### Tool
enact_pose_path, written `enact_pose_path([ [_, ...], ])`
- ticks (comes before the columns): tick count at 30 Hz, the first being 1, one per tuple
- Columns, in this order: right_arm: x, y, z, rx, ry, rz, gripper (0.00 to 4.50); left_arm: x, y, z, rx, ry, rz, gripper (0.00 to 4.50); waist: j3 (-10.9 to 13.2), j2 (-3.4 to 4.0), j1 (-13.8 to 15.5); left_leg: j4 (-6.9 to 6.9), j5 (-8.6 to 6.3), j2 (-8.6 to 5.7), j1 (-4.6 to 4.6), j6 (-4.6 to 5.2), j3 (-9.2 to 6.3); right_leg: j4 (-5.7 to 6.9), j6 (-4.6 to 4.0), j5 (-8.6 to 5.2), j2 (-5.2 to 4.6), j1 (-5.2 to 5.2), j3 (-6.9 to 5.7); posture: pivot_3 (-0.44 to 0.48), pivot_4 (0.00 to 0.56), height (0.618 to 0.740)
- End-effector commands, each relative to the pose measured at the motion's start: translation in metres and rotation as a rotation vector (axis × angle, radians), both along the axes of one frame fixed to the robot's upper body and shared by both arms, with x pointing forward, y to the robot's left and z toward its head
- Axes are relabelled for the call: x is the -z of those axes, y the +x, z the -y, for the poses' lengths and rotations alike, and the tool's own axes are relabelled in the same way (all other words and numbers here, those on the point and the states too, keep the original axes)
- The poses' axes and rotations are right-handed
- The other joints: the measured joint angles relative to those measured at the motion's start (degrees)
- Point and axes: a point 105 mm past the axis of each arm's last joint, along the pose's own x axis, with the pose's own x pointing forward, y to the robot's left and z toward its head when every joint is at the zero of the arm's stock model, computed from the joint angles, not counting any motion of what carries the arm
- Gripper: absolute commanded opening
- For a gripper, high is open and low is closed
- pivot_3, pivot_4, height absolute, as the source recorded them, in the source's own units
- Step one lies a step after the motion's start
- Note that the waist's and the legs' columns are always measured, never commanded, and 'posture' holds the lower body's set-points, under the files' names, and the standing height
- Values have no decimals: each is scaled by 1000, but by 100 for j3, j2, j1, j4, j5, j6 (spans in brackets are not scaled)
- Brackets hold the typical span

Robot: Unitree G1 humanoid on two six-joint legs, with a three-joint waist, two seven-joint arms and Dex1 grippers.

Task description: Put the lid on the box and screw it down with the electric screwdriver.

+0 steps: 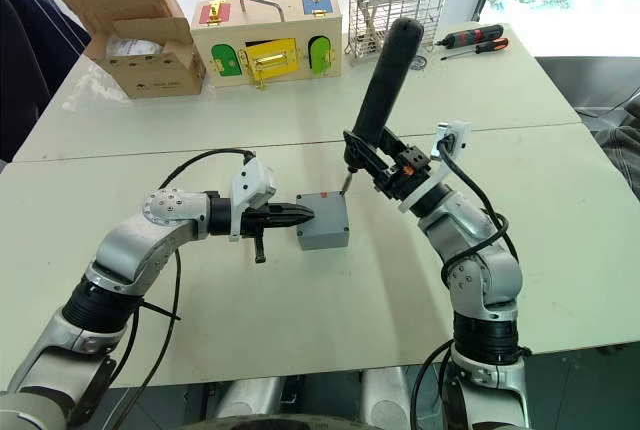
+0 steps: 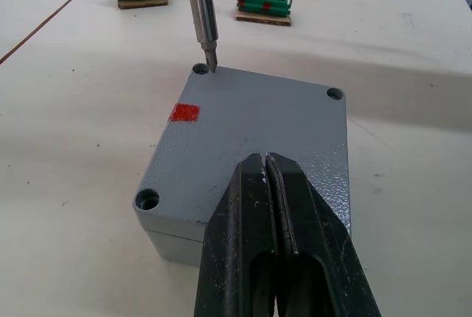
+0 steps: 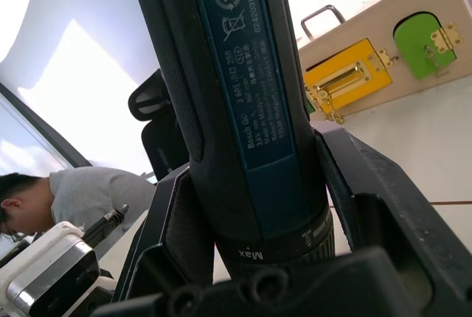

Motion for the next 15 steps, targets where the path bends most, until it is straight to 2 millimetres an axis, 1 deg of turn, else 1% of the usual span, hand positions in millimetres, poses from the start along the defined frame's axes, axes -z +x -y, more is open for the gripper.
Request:
enact_pose_path([
  [1, 1, 0, -4, 1, -20, 27, 1864, 1, -2, 0, 4, 8, 4, 0, -1, 0, -1, 0, 0, 0, 0, 0, 0, 0, 0, 0, 0, 0, 0, 0, 150, 734],
  [6, 5, 2, -6, 8, -36, 36, 1864, 3, -3, 0, 6, 18, 6, 0, -7, 0, -1, 0, 0, 0, 5, 0, 0, 0, 0, 0, 1, 4, 0, 0, 150, 734],
  [10, 3, 8, 0, 57, -19, 49, 1864, 3, -3, 0, 4, 19, 8, 0, -10, -1, 2, 0, 0, 0, 11, 0, 0, 0, 0, 0, 1, 11, 0, 0, 150, 734],
  [15, 7, 7, -6, 25, -21, 33, 1864, 3, -3, 1, 6, 18, 11, 0, -13, 0, 6, 0, -1, 1, 17, 1, -1, -1, 0, 0, 0, 19, 0, 0, 150, 734],
])
